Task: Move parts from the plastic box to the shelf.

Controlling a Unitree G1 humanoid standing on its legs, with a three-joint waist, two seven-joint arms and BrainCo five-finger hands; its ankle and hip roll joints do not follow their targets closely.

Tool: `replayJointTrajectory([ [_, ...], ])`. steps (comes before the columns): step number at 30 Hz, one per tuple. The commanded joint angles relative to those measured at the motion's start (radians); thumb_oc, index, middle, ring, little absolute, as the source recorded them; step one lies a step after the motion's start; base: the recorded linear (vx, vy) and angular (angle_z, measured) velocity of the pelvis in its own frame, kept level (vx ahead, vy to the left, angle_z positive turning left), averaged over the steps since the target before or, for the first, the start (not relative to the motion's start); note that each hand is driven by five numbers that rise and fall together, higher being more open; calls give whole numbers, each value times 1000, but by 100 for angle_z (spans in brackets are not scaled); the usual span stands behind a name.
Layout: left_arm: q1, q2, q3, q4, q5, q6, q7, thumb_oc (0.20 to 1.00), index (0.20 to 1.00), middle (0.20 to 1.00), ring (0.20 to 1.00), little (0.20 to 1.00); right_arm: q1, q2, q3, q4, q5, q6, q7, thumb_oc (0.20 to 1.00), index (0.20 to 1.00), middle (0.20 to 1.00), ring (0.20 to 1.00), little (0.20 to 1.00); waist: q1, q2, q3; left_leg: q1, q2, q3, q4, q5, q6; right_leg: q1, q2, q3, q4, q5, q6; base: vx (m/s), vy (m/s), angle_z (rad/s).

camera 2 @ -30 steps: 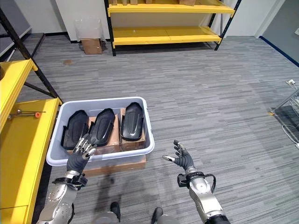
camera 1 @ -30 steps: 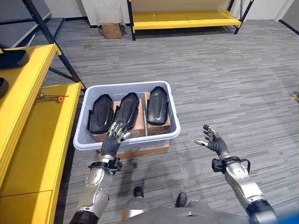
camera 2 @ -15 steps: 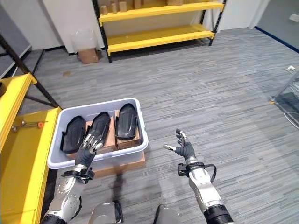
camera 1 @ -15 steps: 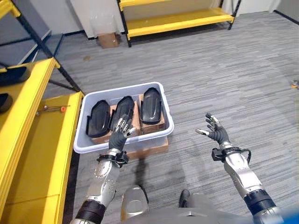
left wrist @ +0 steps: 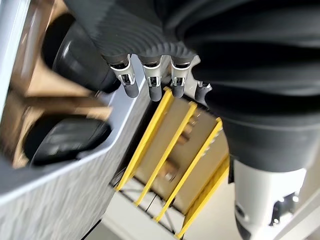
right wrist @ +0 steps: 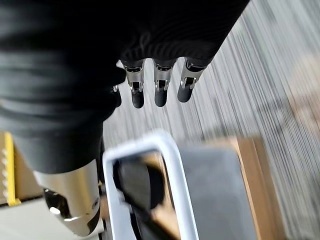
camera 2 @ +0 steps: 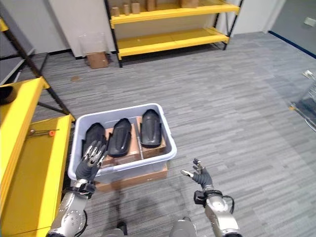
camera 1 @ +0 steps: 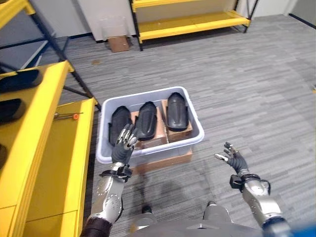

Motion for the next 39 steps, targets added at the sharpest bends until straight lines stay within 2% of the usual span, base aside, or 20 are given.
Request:
replayJointTrajectory([
  [1, 0, -13, 28, -103, 52, -68, -31, 1000, 1000, 1000, 1000, 1000, -35, -64, -34, -95, -27, -66, 44, 1000, 1000, 1000, 1000, 1000, -3, 27, 32, 7, 93, 14, 10, 25, -3, 37, 58, -25, 26, -14, 10, 1, 109, 14],
  [3, 8, 1, 34, -120, 77, -80, -17, 1000, 1000, 1000, 1000, 1000, -40, -72, -32, -113, -64, -82, 62, 1000, 1000, 1000, 1000, 1000, 13, 15, 33, 7, 83, 20, 3, 18, 3, 50, 53, -39, -3, -2, 17, 19, 82, 3],
  [4, 9, 10, 36, -131, 121, -121, 10, 1000, 1000, 1000, 1000, 1000, -46, -79, -28, -122, -91, -90, 68, 1000, 1000, 1000, 1000, 1000, 22, 8, 34, 4, 79, 20, 0, 16, 6, 55, 51, -47, -14, 3, 21, 35, 66, 6],
  [6, 8, 24, 36, -158, 144, -147, 31, 1000, 1000, 1000, 1000, 1000, -58, -92, -19, -138, -113, -108, 60, 1000, 1000, 1000, 1000, 1000, 38, -1, 40, -4, 74, 16, 2, 14, 10, 56, 48, -56, -18, 7, 24, 35, 42, 13],
  [9, 1, 41, 29, -192, 151, -144, 48, 1000, 1000, 1000, 1000, 1000, -91, -106, -5, -148, -103, -139, 49, 1000, 1000, 1000, 1000, 1000, 62, -14, 51, -24, 74, 4, 9, 14, 12, 54, 49, -71, -21, 10, 29, 13, -35, 13],
  [13, -55, 93, -8, -244, 176, -86, 50, 1000, 1000, 1000, 1000, 1000, -209, -133, 11, -156, -33, -176, -16, 1000, 1000, 1000, 1000, 1000, 109, -52, 83, -105, 87, -16, 49, 15, 9, 24, 59, -94, -16, 17, 31, -56, -147, 25],
  [15, -90, 117, -32, -258, 183, -72, 52, 1000, 1000, 1000, 1000, 1000, -288, -158, 12, -143, -8, -191, -50, 1000, 1000, 1000, 1000, 1000, 132, -60, 105, -147, 89, -29, 70, 18, 6, 9, 65, -103, -16, 18, 30, -114, -127, 15],
  [19, -144, 142, -62, -271, 186, -53, 66, 1000, 1000, 1000, 1000, 1000, -418, -184, 11, -114, 24, -180, -92, 1000, 1000, 1000, 1000, 1000, 161, -62, 142, -199, 86, -45, 97, 23, 4, -1, 71, -113, -18, 17, 25, -91, -67, 14],
  [24, -240, 167, -108, -265, 160, -29, 92, 1000, 1000, 1000, 1000, 1000, -635, -207, 22, -78, 58, -129, -137, 1000, 1000, 1000, 1000, 1000, 189, -55, 206, -285, 75, -64, 147, 36, -4, -21, 80, -121, -12, 5, 9, -97, -17, 7],
  [29, -303, 175, -142, -259, 164, -44, 116, 1000, 1000, 1000, 1000, 1000, -750, -232, 20, -58, 93, -108, -138, 1000, 1000, 1000, 1000, 1000, 201, -48, 253, -338, 67, -72, 177, 40, -5, -50, 85, -126, 1, -1, 0, -94, 19, 4],
  [33, -360, 168, -176, -262, 167, -64, 133, 1000, 1000, 1000, 1000, 1000, -850, -240, 32, -4, 71, -68, -227, 1000, 1000, 1000, 1000, 1000, 208, -43, 295, -395, 59, -79, 204, 41, -2, -99, 88, -126, 23, -5, -9, -122, 35, -2],
  [36, -392, 158, -201, -279, 147, -61, 65, 1000, 1000, 1000, 1000, 1000, -889, -242, 39, 29, 57, -41, -254, 1000, 1000, 1000, 1000, 1000, 204, -28, 319, -426, 50, -81, 211, 46, 3, -142, 88, -120, 48, -8, -15, -117, 98, -4],
  [39, -429, 153, -218, -309, 134, -97, 132, 1000, 1000, 1000, 1000, 1000, -902, -235, 50, 35, 19, -26, -318, 1000, 1000, 1000, 1000, 1000, 193, -20, 340, -446, 45, -77, 212, 49, 10, -185, 87, -110, 73, -7, -15, -90, 91, -8],
])
